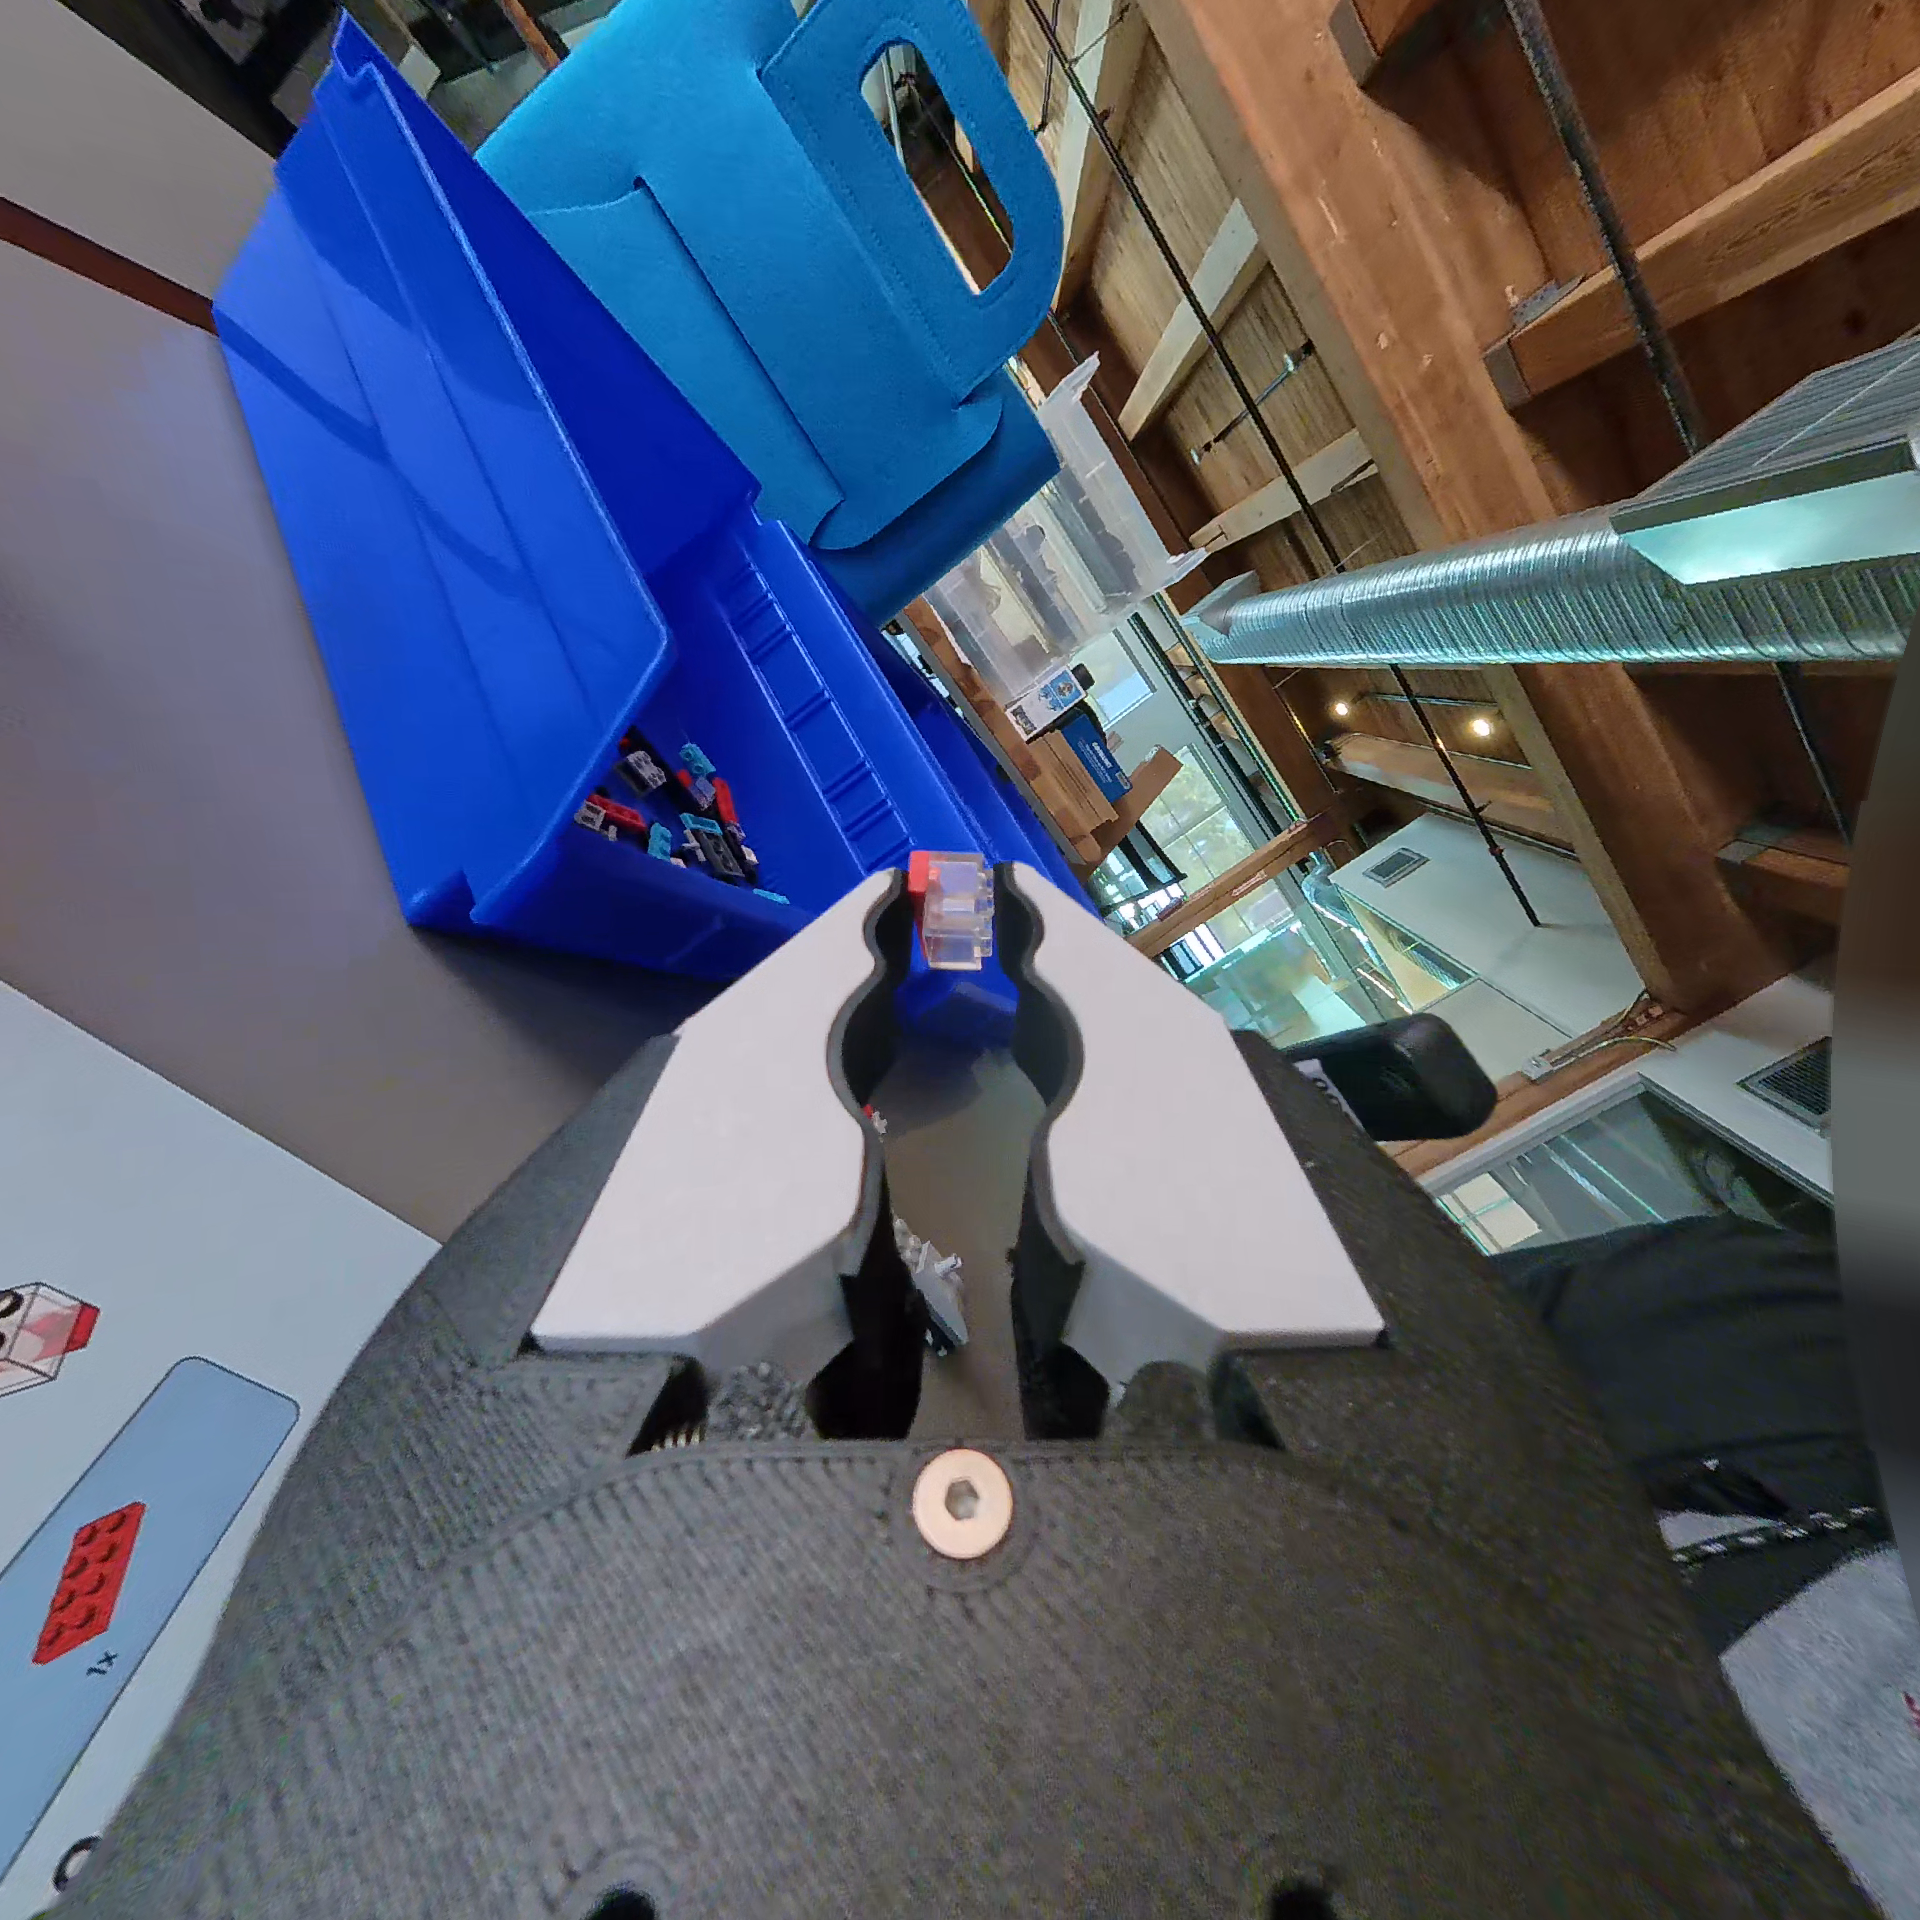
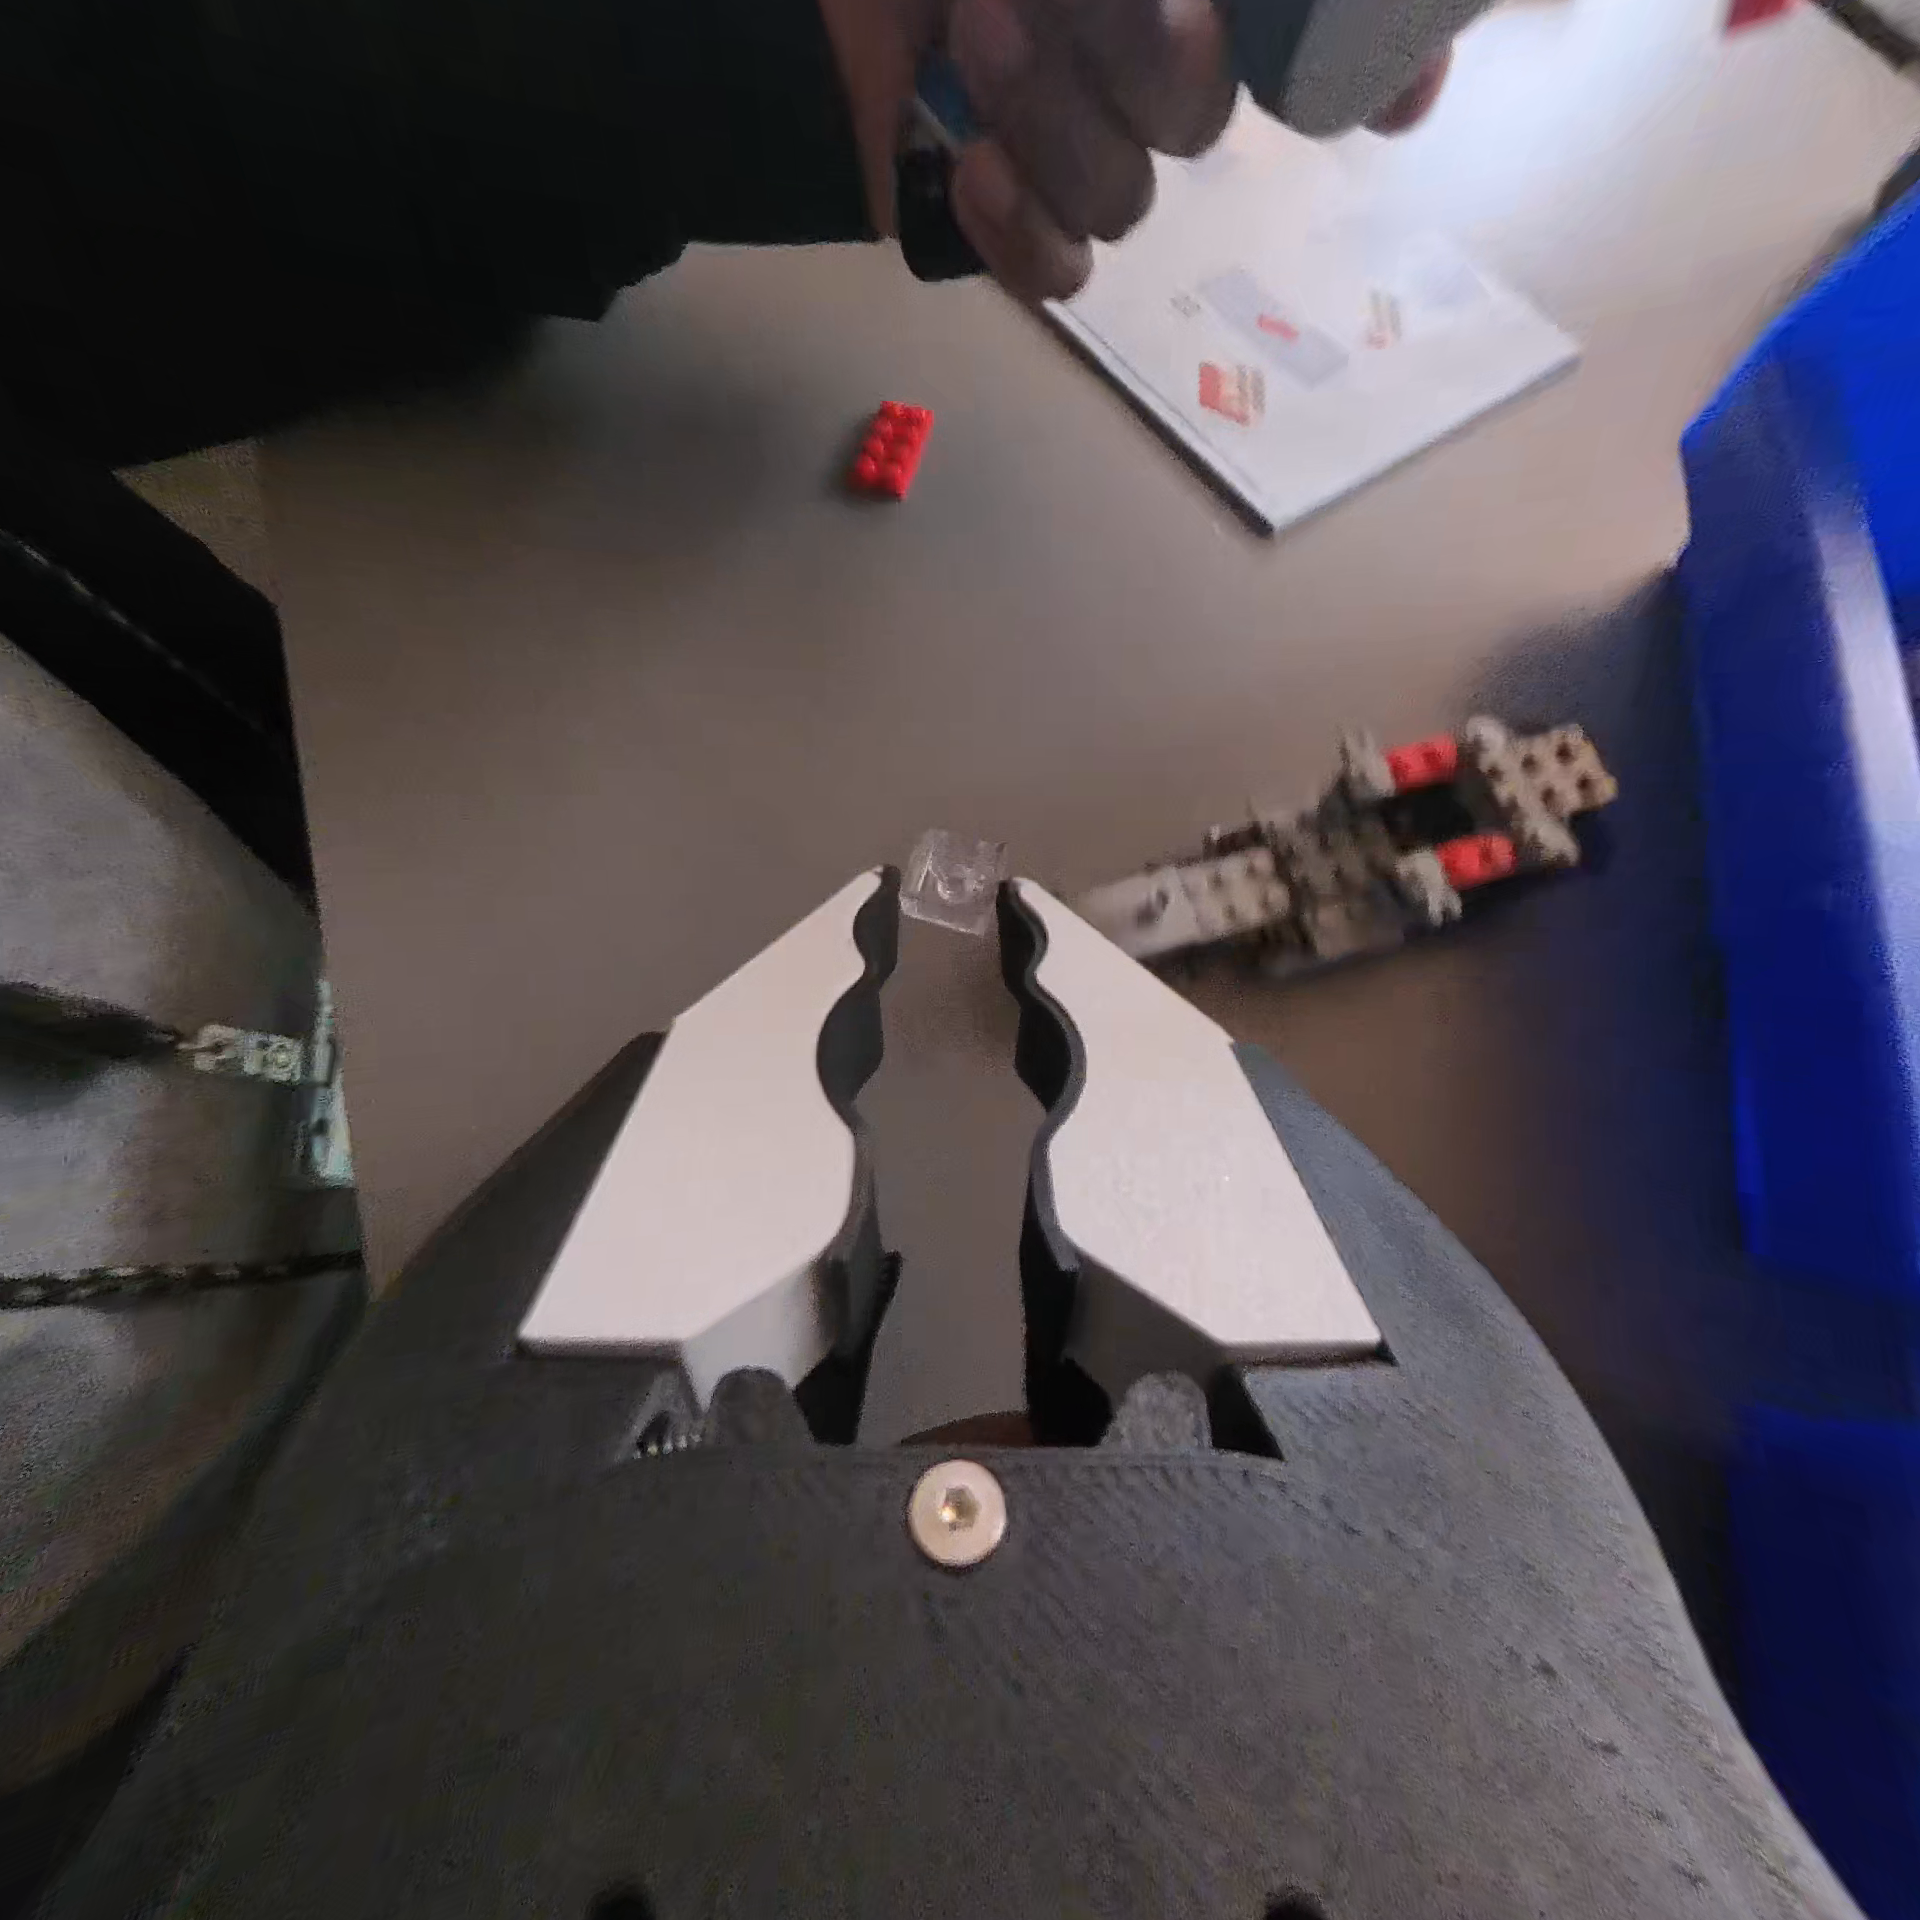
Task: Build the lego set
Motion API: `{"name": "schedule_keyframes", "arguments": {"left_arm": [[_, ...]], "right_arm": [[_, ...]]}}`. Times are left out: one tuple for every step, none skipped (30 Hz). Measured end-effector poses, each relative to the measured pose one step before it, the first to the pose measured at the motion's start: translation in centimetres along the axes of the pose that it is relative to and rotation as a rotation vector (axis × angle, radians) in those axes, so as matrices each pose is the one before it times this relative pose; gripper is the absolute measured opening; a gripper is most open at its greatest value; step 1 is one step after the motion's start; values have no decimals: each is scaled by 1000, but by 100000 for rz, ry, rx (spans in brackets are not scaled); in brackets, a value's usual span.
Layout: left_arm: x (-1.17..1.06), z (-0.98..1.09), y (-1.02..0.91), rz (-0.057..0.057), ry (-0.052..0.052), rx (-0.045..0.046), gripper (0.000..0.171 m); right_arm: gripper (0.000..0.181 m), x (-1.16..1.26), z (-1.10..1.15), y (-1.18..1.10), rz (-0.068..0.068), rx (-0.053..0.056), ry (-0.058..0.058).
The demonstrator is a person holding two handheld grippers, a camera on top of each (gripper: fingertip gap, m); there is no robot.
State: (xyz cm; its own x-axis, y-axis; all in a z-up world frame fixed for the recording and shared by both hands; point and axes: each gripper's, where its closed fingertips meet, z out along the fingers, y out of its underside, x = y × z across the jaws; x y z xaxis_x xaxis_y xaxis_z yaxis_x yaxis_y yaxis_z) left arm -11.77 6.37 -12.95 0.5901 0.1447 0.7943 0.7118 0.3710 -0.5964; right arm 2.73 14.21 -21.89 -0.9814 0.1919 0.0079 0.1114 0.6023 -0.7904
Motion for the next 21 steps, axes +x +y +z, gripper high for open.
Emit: {"name": "schedule_keyframes", "arguments": {"left_arm": [[15,-42,-60,209,22,241,15],[-52,-69,-61,207,-214,249,15],[-103,-76,-66,277,-396,192,15],[-167,-89,-49,343,-630,175,15],[-237,-118,-61,212,-796,178,15],[-247,-119,-46,20,-787,200,15],[-245,-141,-34,-77,-743,337,15],[-224,-108,-55,-516,-719,293,15],[-72,-62,-64,-408,-40,188,15],[-24,-45,-82,-197,-44,211,15],[39,-33,-72,141,-8,218,15],[89,-16,-45,79,182,115,15],[121,-6,-60,-110,371,269,15],[149,7,-65,-152,533,332,15],[102,9,-35,-27,406,184,15],[21,-9,-14,58,-4,83,15],[-21,-3,3,52,-210,76,15],[-10,-13,-3,96,-152,48,15],[-22,-6,5,188,-203,22,15],[-43,-19,-17,270,-343,78,15],[-56,-35,-38,408,-456,82,15]], "right_arm": [[20,162,770,-651,-2821,-1317,-659],[20,232,811,-584,-1977,-963,-998],[20,336,798,-489,-948,-792,-913],[20,412,704,-400,-407,-558,-337],[21,421,548,-412,-457,251,453],[22,417,341,-400,-214,1079,1192],[24,331,132,-270,510,1172,1262],[26,156,-37,-68,1182,842,489],[27,-4,-161,135,1665,567,-182],[29,-91,-233,244,2039,596,-349],[29,-206,-233,307,2272,493,-539],[30,-257,-159,329,2288,290,-330],[30,-300,-27,300,2045,-17,83],[30,-337,127,261,1354,-472,489],[30,-243,226,222,479,-785,1474],[30,-36,276,168,393,-1162,2672],[30,14,282,115,923,-1349,2625],[30,-124,234,-35,929,-704,1733],[30,-249,127,-225,313,448,969],[30,-235,50,-355,-168,1189,958],[30,-135,-24,-351,-644,1344,1390]]}}
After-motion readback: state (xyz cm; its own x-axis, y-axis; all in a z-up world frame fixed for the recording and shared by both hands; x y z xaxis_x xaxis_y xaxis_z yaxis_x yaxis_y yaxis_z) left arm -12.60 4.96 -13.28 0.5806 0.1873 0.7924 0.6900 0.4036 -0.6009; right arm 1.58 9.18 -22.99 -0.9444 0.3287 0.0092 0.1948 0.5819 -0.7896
